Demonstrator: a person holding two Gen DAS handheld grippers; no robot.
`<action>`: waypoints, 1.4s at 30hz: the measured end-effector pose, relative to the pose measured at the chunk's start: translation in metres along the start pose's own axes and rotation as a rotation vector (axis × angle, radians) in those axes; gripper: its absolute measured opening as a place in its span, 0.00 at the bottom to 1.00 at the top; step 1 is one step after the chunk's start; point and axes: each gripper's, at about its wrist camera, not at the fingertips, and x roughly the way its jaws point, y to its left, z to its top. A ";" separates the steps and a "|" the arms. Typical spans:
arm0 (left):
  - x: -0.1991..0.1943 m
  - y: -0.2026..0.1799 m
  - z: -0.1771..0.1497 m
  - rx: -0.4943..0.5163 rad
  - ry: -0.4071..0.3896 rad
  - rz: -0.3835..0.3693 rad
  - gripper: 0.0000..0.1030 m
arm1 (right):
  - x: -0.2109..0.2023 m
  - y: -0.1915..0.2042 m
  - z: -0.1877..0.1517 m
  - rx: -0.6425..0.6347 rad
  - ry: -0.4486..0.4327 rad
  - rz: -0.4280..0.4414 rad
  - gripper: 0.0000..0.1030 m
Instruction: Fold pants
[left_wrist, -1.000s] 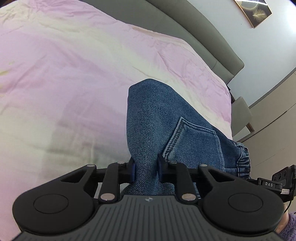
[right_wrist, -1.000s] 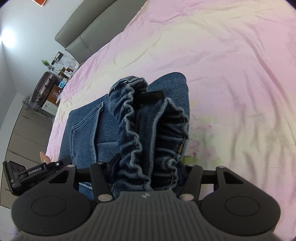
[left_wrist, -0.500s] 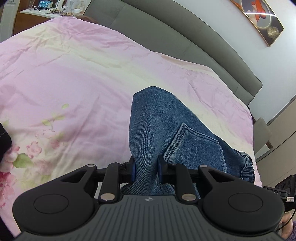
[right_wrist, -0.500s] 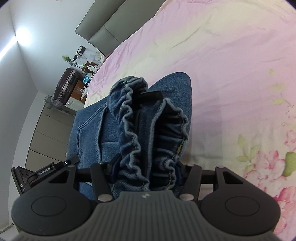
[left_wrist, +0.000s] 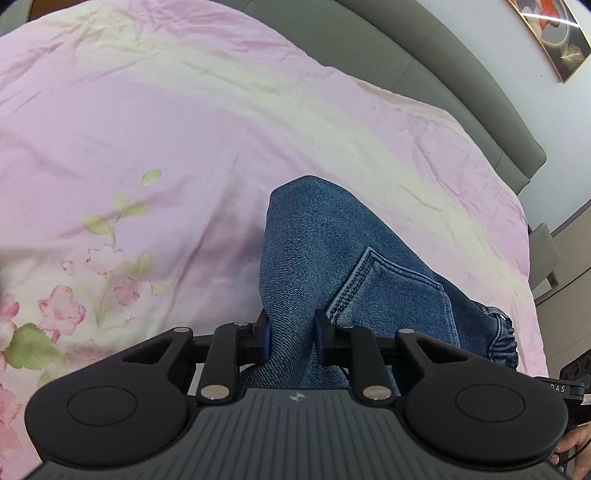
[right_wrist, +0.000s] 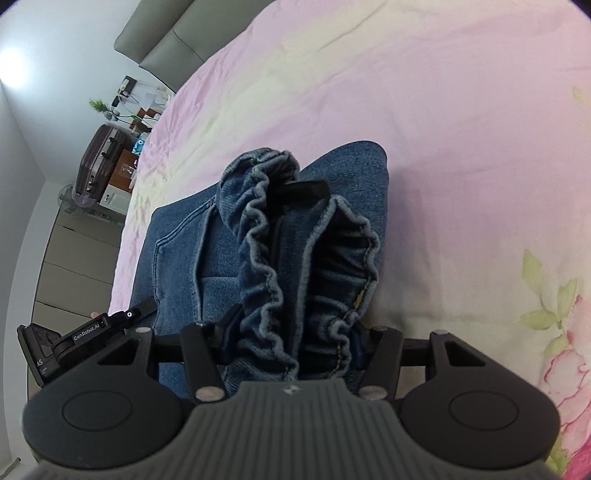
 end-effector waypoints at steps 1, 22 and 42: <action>0.003 0.001 -0.001 0.007 0.001 0.004 0.23 | 0.006 -0.004 0.000 0.003 0.004 -0.007 0.51; -0.051 -0.037 -0.024 0.075 -0.083 0.188 0.40 | -0.022 0.049 -0.012 -0.393 -0.147 -0.228 0.63; -0.036 -0.073 -0.082 0.196 -0.049 0.379 0.36 | 0.013 0.057 -0.091 -0.674 -0.206 -0.319 0.33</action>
